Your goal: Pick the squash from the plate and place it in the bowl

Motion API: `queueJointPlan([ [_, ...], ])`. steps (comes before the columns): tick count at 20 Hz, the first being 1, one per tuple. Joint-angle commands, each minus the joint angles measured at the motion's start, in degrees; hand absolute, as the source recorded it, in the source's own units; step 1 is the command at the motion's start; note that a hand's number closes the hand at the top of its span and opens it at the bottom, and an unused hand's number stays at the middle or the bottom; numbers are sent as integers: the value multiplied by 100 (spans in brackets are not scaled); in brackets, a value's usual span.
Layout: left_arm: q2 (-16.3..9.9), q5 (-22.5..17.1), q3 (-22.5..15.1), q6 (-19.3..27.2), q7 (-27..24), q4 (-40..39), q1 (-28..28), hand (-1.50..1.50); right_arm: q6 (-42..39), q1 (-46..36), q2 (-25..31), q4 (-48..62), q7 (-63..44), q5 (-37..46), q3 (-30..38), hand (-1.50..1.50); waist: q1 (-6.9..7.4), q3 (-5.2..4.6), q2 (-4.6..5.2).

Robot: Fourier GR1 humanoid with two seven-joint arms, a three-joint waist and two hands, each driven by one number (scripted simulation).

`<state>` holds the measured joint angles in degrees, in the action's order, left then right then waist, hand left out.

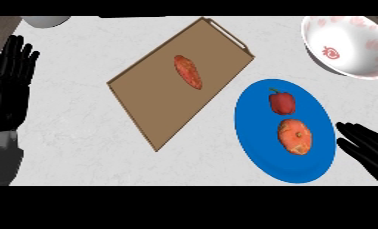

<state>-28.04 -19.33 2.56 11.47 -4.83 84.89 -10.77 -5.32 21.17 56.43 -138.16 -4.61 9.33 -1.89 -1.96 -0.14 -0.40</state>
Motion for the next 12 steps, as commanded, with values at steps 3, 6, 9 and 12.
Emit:
queueJointPlan([
  [3,29,71,52,-53,-20,-215,-250,0,-1248,183,924,-372,-662,-556,906,-150,41,4,25],
  [6,-45,-67,226,-269,-25,-159,-66,0,-1782,225,972,-99,-503,-665,1282,-150,88,11,19],
  [9,286,152,12,-158,-69,79,16,0,-1997,-63,595,-207,-1014,-464,949,-150,186,12,34],
  [12,343,460,-139,171,326,257,-331,0,-2122,-75,251,278,-493,142,710,-150,174,18,34],
])
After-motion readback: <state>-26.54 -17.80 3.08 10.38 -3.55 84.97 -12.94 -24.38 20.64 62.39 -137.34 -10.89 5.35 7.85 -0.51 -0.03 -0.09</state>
